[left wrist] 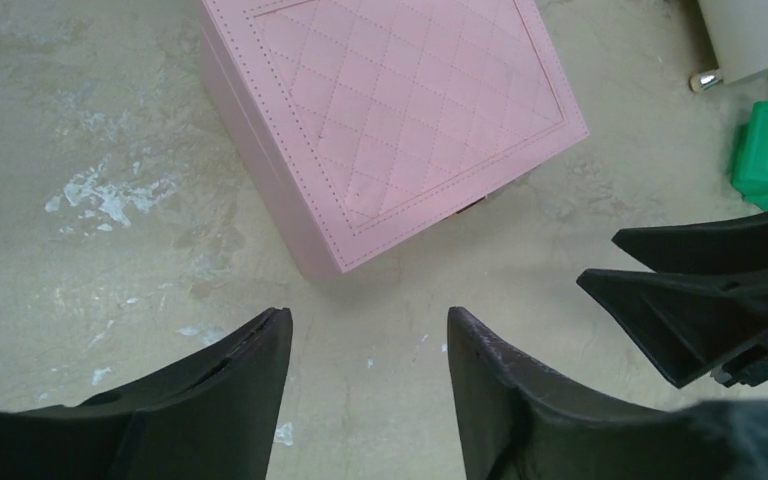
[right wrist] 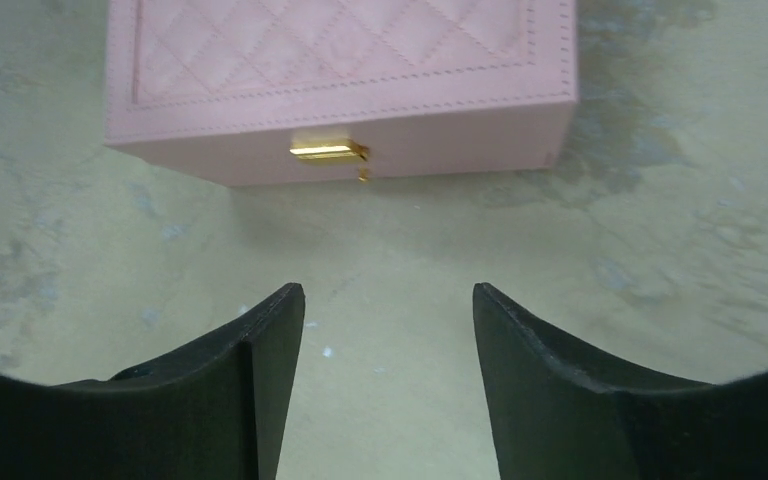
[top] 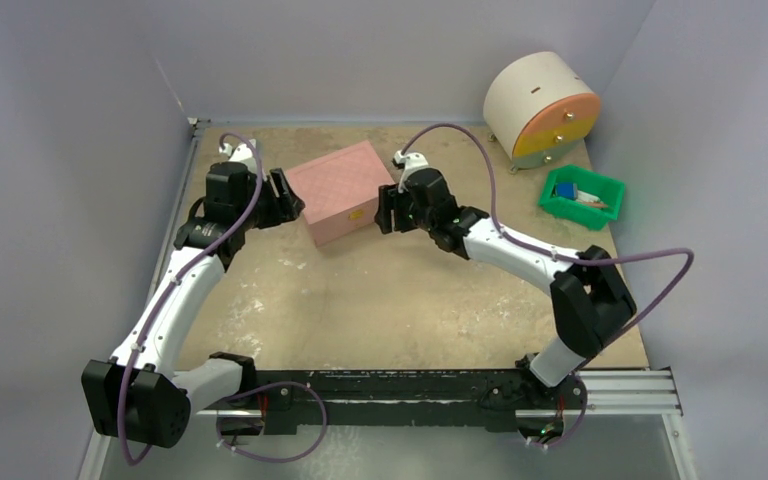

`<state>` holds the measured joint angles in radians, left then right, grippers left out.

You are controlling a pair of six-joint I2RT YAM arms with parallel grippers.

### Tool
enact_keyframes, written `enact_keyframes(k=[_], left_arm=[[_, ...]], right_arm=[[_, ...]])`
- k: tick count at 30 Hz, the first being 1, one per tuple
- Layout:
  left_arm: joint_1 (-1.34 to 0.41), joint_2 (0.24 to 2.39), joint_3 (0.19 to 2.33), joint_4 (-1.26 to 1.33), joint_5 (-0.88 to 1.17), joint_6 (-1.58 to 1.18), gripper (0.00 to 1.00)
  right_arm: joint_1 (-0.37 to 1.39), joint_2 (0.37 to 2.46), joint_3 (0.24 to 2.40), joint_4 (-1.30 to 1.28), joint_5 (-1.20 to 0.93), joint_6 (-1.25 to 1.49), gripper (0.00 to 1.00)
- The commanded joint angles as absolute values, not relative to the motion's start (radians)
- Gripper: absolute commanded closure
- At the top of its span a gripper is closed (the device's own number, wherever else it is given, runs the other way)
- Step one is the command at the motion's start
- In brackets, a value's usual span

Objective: Organize the mixed jewelry

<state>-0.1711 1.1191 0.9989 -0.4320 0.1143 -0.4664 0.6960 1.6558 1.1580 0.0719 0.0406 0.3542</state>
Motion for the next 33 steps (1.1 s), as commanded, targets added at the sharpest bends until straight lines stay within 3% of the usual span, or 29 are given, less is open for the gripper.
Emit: enact_keyframes(k=[1, 4, 5, 14, 22, 33], left_arm=[[-0.185, 1.117, 0.998, -0.405, 0.089, -0.456, 0.37], [-0.190, 1.119, 0.999, -0.407, 0.082, -0.453, 0.30], [-0.192, 1.121, 0.999, -0.408, 0.080, -0.451, 0.29], [-0.228, 1.133, 0.997, -0.406, 0.074, -0.444, 0.22], [-0.340, 1.078, 0.992, -0.393, 0.043, -0.399, 0.19], [-0.440, 0.792, 0.942, -0.344, 0.003, -0.342, 0.16]], right_arm=[[0.661, 1.547, 1.100, 0.053, 0.164, 0.299, 0.28], [0.627, 1.460, 1.040, 0.032, 0.195, 0.275, 0.03], [0.615, 1.429, 1.017, 0.028, 0.207, 0.269, 0.01], [0.551, 1.061, 0.848, -0.128, 0.328, 0.257, 0.01], [0.551, 0.674, 0.803, -0.302, 0.313, 0.364, 0.01], [0.551, 0.502, 0.888, -0.479, 0.248, 0.376, 0.01]])
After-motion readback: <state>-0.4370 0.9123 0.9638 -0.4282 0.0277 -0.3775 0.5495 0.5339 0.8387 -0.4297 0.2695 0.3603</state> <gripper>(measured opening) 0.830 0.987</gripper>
